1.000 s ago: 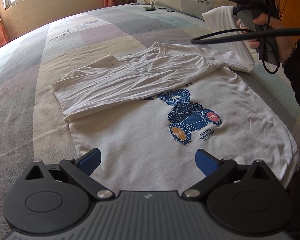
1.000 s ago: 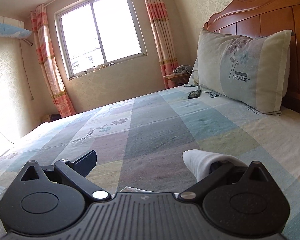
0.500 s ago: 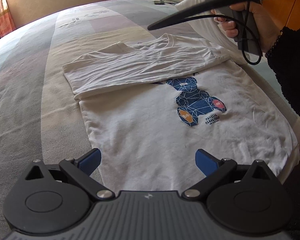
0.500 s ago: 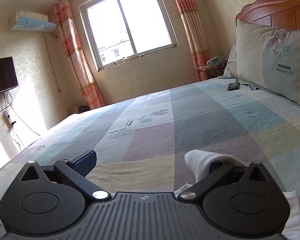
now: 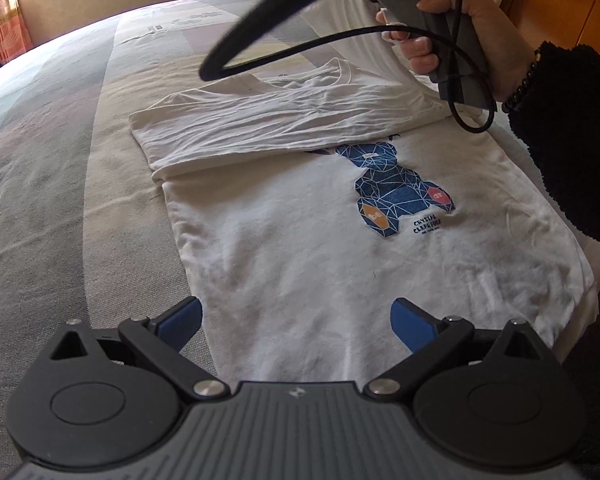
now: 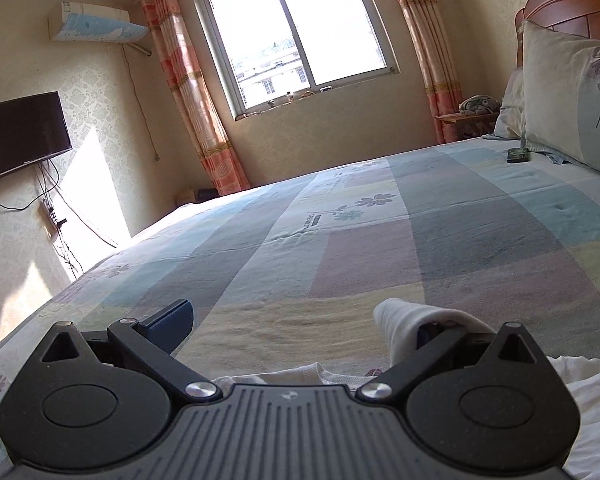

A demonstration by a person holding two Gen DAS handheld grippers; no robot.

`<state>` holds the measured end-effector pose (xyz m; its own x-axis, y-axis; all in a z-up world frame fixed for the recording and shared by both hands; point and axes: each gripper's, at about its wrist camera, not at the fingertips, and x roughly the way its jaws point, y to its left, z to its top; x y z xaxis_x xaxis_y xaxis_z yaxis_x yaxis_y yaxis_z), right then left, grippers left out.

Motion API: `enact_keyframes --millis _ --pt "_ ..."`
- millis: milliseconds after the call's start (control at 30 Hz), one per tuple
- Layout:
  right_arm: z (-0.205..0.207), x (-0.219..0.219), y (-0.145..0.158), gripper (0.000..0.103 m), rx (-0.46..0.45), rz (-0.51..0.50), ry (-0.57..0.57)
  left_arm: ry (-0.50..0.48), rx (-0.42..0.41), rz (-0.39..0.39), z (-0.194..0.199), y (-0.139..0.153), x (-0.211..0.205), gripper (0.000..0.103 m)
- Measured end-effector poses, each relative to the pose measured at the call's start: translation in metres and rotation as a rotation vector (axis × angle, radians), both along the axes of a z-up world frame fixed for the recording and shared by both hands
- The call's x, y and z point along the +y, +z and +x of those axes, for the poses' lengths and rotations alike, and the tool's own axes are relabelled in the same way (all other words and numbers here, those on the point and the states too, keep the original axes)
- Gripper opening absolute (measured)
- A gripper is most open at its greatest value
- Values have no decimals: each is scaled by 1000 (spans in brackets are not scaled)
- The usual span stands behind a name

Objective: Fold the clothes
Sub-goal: 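Lift the cuff with the right gripper and carry it over the chest, then lay the sleeve onto the folded sleeve and open the right gripper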

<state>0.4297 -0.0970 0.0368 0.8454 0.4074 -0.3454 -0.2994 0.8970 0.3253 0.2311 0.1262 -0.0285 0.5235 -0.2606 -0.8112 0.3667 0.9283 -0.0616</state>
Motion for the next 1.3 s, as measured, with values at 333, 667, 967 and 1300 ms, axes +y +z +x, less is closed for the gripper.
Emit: enact_keyframes --millis 333,667,967,1300 --pt "-3 40 -2 103 17 -15 89 18 13 -12 -4 -2 7 100" --pt "-10 75 -8 103 50 -45 164 32 13 -19 -5 -2 14 100" --pt "-8 94 -25 103 114 -93 197 67 20 -19 -9 -6 20 100" --pt "-11 98 -75 103 293 -95 256 80 32 -25 -12 -13 23 100"
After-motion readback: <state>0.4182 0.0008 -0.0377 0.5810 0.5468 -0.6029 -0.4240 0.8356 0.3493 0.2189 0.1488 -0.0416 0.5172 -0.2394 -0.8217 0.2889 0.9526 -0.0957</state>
